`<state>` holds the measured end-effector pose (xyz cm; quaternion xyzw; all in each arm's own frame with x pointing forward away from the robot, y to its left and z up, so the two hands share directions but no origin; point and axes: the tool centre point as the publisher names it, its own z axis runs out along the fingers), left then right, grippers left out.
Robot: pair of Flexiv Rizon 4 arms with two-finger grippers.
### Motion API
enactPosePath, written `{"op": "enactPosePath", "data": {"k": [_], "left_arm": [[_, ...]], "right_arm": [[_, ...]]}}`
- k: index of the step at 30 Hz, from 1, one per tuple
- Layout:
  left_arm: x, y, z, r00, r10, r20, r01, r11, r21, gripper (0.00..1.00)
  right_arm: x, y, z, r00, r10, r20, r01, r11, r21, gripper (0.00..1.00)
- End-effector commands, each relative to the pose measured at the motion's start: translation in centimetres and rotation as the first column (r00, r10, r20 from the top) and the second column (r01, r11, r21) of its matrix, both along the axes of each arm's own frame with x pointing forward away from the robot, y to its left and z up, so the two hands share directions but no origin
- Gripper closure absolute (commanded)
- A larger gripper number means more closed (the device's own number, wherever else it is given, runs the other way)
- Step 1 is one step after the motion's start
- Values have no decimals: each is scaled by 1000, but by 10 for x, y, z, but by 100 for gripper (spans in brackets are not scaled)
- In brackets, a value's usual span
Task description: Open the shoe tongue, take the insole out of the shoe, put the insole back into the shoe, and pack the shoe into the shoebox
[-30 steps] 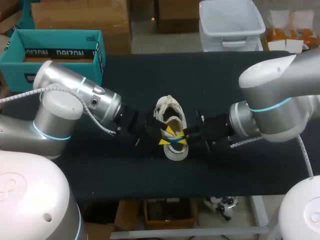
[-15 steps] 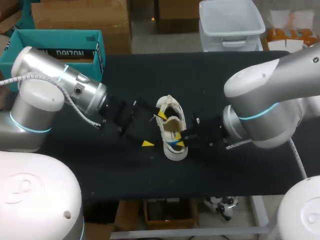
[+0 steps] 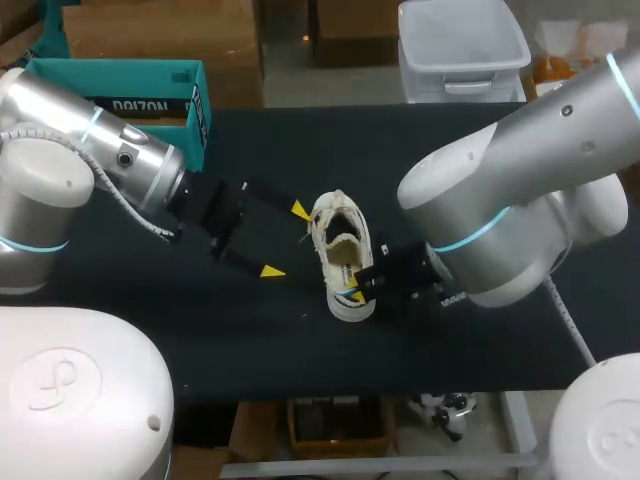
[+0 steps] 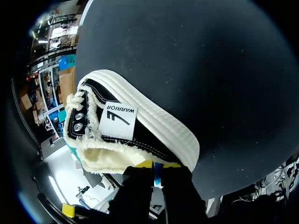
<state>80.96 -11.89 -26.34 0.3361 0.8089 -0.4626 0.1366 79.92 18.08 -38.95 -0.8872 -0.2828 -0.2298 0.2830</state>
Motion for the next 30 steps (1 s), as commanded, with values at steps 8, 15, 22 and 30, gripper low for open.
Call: {"op": "enactPosePath", "data": {"k": [8,15,22,30], "left_arm": [[-13,16,18,999,34,28,-34,999,-7,0],[-13,21,22,998,51,33,-51,999,-10,0],[-13,19,23,998,56,36,-56,998,-8,0],[-12,18,21,998,61,31,-61,998,-9,0]], "right_arm": [[7,-5,3,983,-144,117,170,954,-247,100],[5,-6,1,985,-151,88,171,936,-308,58],[-2,-6,18,984,-146,101,172,920,-353,60],[-11,-4,32,985,-134,110,167,901,-400,77]]}}
